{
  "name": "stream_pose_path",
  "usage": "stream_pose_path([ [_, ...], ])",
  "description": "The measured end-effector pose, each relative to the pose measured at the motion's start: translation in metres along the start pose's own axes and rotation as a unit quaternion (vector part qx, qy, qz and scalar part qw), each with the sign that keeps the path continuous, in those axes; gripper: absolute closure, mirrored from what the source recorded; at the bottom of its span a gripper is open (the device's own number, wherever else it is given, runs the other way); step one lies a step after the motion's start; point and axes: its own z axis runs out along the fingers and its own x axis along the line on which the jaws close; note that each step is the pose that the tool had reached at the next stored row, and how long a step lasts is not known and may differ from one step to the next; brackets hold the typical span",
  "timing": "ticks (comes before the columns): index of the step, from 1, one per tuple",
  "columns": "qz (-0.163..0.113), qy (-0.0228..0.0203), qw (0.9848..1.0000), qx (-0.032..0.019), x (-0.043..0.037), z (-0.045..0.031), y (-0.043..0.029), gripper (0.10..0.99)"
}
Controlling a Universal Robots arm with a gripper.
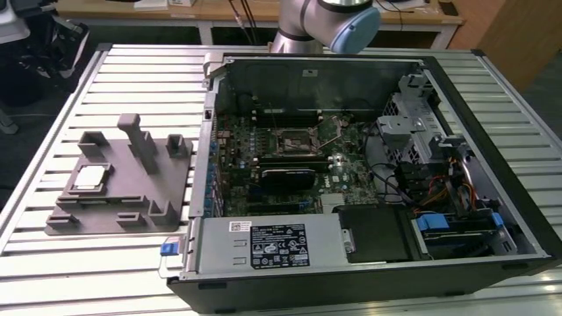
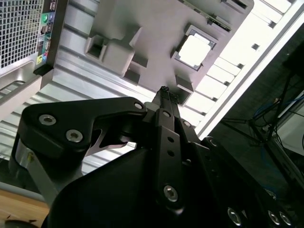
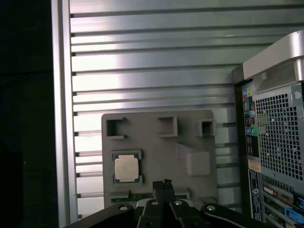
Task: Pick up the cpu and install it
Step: 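Reach for the cpu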
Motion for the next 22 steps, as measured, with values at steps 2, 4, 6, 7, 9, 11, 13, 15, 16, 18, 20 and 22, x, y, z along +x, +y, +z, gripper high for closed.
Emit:
stream_pose_path([
  [2,0.0,0.0,1.0,0.0,0.0026,0.0024,-0.0003,0.98],
  [4,0.0,0.0,1.0,0.0,0.0047,0.0052,-0.0007,0.98],
  [6,0.0,0.0,1.0,0.0,0.0064,0.0086,-0.001,0.98],
  [7,0.0,0.0,1.0,0.0,0.0071,0.0104,-0.0012,0.98],
  [9,0.0,0.0,1.0,0.0,0.0084,0.014,-0.0015,0.98],
  [11,0.0,0.0,1.0,0.0,0.0096,0.0176,-0.0018,0.98],
  [13,0.0,0.0,1.0,0.0,0.0107,0.0211,-0.0021,0.98],
  [15,0.0,0.0,1.0,0.0,0.0118,0.0247,-0.0025,0.98],
  [16,0.0,0.0001,1.0,0.0,0.0124,0.0264,-0.0026,0.98],
  [18,0.0,0.0001,1.0,0.0,0.0135,0.0298,-0.0029,0.98],
  [20,0.0,0.0002,1.0,0.0,0.0147,0.0334,-0.0032,0.98],
  [22,0.0,0.0003,1.0,0.0,0.0158,0.0368,-0.0035,0.98],
])
